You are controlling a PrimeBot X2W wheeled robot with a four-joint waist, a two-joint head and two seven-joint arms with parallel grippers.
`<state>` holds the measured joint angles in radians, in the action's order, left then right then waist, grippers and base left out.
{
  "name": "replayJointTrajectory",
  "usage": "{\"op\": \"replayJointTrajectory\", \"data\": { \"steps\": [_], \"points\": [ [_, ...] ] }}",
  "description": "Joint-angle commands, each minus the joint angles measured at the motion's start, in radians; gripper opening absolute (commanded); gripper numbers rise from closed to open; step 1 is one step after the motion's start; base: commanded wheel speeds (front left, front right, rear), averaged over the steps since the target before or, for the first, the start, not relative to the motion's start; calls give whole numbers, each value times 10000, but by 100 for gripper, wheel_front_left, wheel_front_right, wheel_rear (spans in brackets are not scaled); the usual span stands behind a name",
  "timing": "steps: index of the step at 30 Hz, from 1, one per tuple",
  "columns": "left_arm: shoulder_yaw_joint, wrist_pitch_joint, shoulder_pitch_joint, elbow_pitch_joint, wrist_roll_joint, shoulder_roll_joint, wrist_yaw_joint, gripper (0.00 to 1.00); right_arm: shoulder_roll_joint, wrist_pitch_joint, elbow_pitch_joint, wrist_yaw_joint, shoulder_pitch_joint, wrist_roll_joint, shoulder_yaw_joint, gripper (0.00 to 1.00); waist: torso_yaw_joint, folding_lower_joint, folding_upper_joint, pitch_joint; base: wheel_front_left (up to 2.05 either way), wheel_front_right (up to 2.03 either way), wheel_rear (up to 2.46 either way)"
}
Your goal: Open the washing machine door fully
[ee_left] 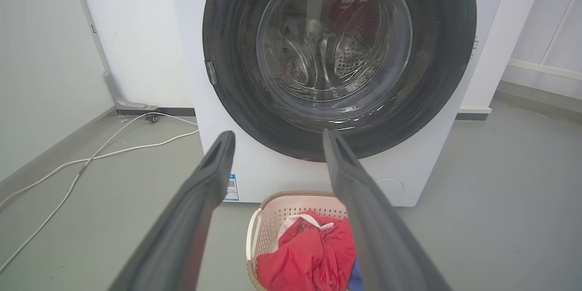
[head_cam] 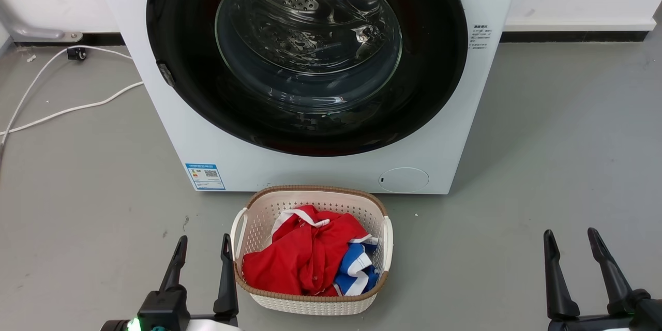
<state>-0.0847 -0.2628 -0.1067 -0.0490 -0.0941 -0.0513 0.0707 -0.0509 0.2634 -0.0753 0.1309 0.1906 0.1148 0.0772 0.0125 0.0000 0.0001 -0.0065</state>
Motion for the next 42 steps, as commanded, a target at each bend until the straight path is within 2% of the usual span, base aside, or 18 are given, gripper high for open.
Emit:
{"op": "replayJointTrajectory", "data": {
  "steps": [1, 3, 4, 5, 10, 13, 20, 28, 32, 37, 42],
  "points": [
    [15, -32, -85, -8, -37, 8, 39, 100, 13, 21, 19, -3, 81, 19, -19, 100, 1, 0, -1, -1, 0, 0, 0],
    [14, -32, -89, -17, -40, 9, 48, 100, 13, 21, 15, -3, 80, 65, -49, 98, 2, 0, -1, -7, 0, 0, 0],
    [9, -32, -95, -24, -40, 9, 55, 100, 11, 21, -14, -3, 66, 183, -48, 24, 2, 0, -1, -11, 0, 0, 0],
    [11, -32, -98, -32, -42, 9, 57, 100, 13, 21, -6, -3, 73, 401, -78, 0, 3, 0, -1, -16, 0, 0, 0],
    [7, -32, -129, -56, -46, 8, 88, 100, 17, 21, 75, -1, 88, 2509, -242, 0, 0, 0, -1, -48, 0, 0, 0],
    [11, -32, -128, -75, -40, 8, 79, 100, -3, 21, 116, -1, 28, 4264, -178, 0, 0, 0, -1, -60, 0, 0, 0],
    [16, -30, -150, -120, -94, 7, 90, 100, 2, 21, 489, -1, -118, 9288, -280, 0, 4, 0, -1, -98, 0, 0, 0],
    [16, -32, -166, -142, -135, 6, 128, 100, 8, -49, 315, -1, -9, 13290, -921, 0, 10, 0, -1, -109, 0, 0, 0],
    [46, -30, -186, -153, -150, 8, 116, 100, -113, -897, -37, -1, 106, 14715, -948, 0, -14, 0, -1, -101, 0, 0, 0],
    [68, -30, -170, -158, -193, 8, 110, 100, -57, -2049, -340, -1, 300, 16185, -428, 0, -20, 0, -1, -84, 0, 0, 0],
    [83, -32, -165, -154, -183, 8, 142, 100, -23, -2880, -215, 0, 410, 16247, -43, 0, -15, 0, -1, -75, 0, 0, 0]
  ]
}}
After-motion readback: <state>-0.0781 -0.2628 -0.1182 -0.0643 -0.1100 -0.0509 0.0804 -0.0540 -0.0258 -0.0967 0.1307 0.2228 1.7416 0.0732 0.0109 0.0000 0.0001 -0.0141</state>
